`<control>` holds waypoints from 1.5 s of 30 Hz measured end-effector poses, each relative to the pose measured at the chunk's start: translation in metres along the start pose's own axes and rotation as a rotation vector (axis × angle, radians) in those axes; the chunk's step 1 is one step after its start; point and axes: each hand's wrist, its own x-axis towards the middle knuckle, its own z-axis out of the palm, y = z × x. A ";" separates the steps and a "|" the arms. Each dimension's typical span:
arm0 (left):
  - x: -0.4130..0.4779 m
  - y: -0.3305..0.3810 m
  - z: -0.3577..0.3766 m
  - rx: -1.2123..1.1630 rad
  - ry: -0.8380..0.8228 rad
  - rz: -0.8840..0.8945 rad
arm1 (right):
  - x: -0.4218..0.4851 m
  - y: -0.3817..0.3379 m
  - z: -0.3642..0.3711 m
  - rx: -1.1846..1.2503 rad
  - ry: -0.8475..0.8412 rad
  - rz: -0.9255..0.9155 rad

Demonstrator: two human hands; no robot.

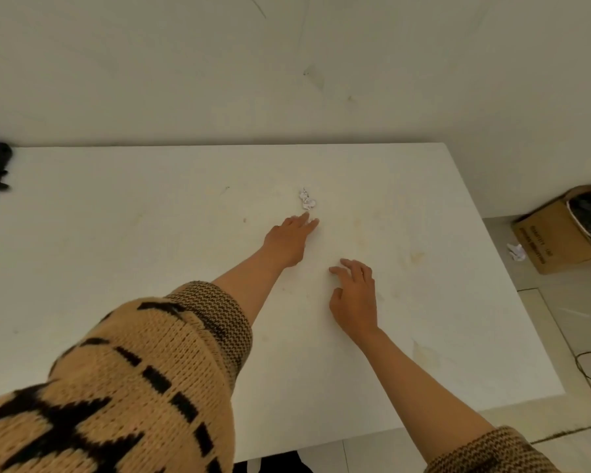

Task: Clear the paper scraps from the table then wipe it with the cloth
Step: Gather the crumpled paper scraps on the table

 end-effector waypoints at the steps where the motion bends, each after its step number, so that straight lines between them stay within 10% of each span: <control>1: -0.001 0.001 0.003 -0.023 0.054 -0.012 | -0.004 0.003 0.001 0.042 0.004 -0.011; 15: -0.093 -0.042 0.020 -0.526 0.326 -0.066 | -0.028 -0.060 0.017 0.475 -0.110 -0.011; 24: -0.168 -0.078 0.030 -0.285 0.240 0.024 | -0.036 -0.105 0.041 0.578 -0.236 -0.084; 37: -0.106 -0.071 0.015 -0.186 0.335 -0.112 | 0.059 -0.081 0.030 0.257 0.043 -0.139; 45: -0.054 -0.076 0.001 0.019 0.006 -0.142 | 0.145 -0.075 0.016 0.023 -0.295 0.110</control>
